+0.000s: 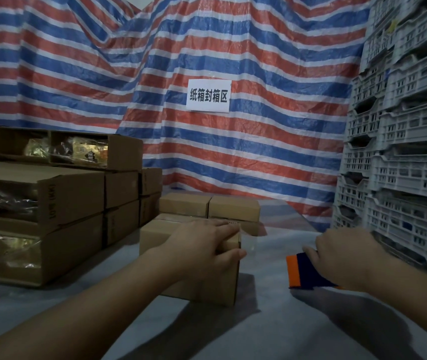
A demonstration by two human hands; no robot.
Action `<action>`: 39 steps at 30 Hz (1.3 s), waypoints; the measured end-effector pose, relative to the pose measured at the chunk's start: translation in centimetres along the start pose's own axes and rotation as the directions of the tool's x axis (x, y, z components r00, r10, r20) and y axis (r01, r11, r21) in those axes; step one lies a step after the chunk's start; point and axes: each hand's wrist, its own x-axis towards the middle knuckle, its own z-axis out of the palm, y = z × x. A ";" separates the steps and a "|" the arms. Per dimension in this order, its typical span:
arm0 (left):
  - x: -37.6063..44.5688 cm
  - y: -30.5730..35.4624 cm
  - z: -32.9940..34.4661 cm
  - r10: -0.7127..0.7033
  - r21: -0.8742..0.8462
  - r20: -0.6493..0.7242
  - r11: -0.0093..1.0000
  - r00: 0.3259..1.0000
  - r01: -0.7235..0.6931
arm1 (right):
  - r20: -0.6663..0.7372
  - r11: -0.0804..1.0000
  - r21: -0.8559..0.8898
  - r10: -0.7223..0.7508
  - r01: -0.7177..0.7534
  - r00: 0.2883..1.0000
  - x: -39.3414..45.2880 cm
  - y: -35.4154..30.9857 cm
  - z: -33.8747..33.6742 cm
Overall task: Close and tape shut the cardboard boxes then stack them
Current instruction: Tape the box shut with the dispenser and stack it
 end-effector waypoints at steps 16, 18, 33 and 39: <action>0.1 -0.1 0.1 0.045 0.015 -0.045 0.999 0.998 -0.045 | 0.117 0.991 0.100 0.082 -0.094 0.990 -3.2 -5.3 2.2; 0.1 -0.1 0.1 0.046 0.011 -0.049 0.999 0.998 -0.046 | 0.125 0.991 0.072 0.105 -0.115 0.987 -3.2 -5.4 1.8; 0.2 0.6 -0.1 -0.001 0.005 -0.086 1.000 0.996 0.001 | 0.054 -0.202 0.979 0.289 0.005 0.956 4.4 -2.8 -10.5; 0.1 0.6 -0.5 -0.020 -0.046 -0.068 0.999 0.997 0.017 | 0.109 -0.515 0.857 0.197 0.008 0.974 8.3 -7.0 -10.8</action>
